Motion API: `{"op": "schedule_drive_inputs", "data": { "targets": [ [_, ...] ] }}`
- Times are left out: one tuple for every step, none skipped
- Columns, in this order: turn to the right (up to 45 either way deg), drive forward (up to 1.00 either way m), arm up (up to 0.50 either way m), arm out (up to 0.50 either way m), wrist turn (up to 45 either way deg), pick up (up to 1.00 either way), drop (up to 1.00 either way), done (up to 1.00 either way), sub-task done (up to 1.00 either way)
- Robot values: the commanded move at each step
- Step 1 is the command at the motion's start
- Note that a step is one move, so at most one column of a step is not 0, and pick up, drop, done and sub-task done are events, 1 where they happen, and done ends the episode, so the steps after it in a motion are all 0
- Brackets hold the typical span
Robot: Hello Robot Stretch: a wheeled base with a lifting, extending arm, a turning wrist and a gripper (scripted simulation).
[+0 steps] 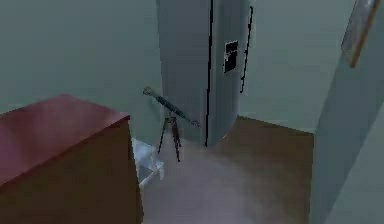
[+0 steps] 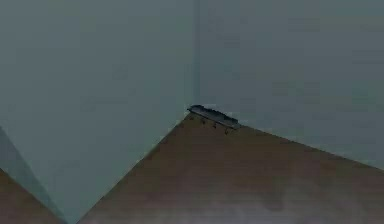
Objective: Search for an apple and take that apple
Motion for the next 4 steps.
{"op": "schedule_drive_inputs", "data": {
  "targets": [
    [-45.0,0.0,0.0,0.0,0.0,0.0,0.0,0.0,0.0],
    [-15.0,0.0,0.0,0.0,0.0,0.0,0.0,0.0,0.0],
    [0.0,0.25,0.0,0.0,0.0,0.0,0.0,0.0,0.0],
    [-45.0,0.0,0.0,0.0,0.0,0.0,0.0,0.0,0.0]
  ]
}}
